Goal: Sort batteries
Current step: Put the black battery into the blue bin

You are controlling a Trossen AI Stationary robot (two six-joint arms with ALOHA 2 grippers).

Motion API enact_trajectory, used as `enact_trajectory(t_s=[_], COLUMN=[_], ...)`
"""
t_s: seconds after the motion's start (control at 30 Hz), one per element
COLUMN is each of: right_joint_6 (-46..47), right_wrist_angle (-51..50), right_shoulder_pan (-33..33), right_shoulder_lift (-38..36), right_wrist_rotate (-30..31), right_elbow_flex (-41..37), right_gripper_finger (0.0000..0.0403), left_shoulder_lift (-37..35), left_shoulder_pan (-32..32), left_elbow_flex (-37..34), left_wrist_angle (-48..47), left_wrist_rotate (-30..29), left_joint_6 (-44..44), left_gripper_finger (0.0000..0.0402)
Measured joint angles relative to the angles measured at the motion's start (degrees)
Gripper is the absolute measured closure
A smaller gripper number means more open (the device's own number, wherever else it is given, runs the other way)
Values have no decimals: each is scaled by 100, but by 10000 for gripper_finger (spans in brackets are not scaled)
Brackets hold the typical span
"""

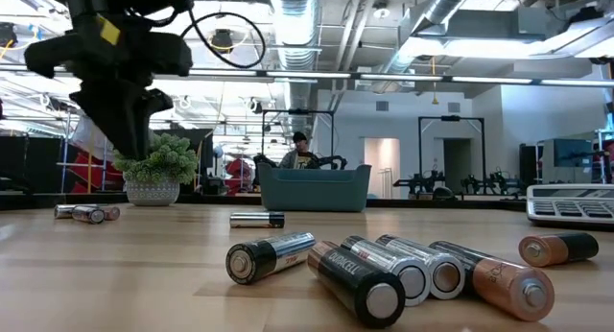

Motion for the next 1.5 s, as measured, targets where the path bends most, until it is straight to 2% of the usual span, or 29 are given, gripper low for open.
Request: enact_trajectory(t_s=[0.27, 0.47, 0.63, 0.97, 1.17, 1.5], right_joint_6=[90, 83, 81, 24, 24, -311], right_wrist_angle=[-183, -233, -287, -357, -359, -395], right_shoulder_pan=[-29, -112, -111, -111, -111, -104], right_shoulder_lift=[-186, -172, -171, -169, -222, -1057], right_wrist_rotate=[357, 364, 365, 369, 375, 496], right_elbow_flex=[1, 2, 2, 2, 2, 9], right_gripper_finger=[227, 227, 227, 227, 227, 227], left_shoulder_lift=[351, 692, 1083, 1706, 1639, 1017], left_shoulder_pan=[-1, -2, -2, 0, 0, 189], left_elbow_flex=[-267, -263, -263, -232, -240, 105], left_wrist_angle=[75, 135, 145, 162, 173, 153], left_wrist_rotate=[14, 23, 334, 310, 239, 92], left_joint_6=[451, 560, 754, 883, 882, 602], left_gripper_finger=[319, 319, 319, 321, 365, 364])
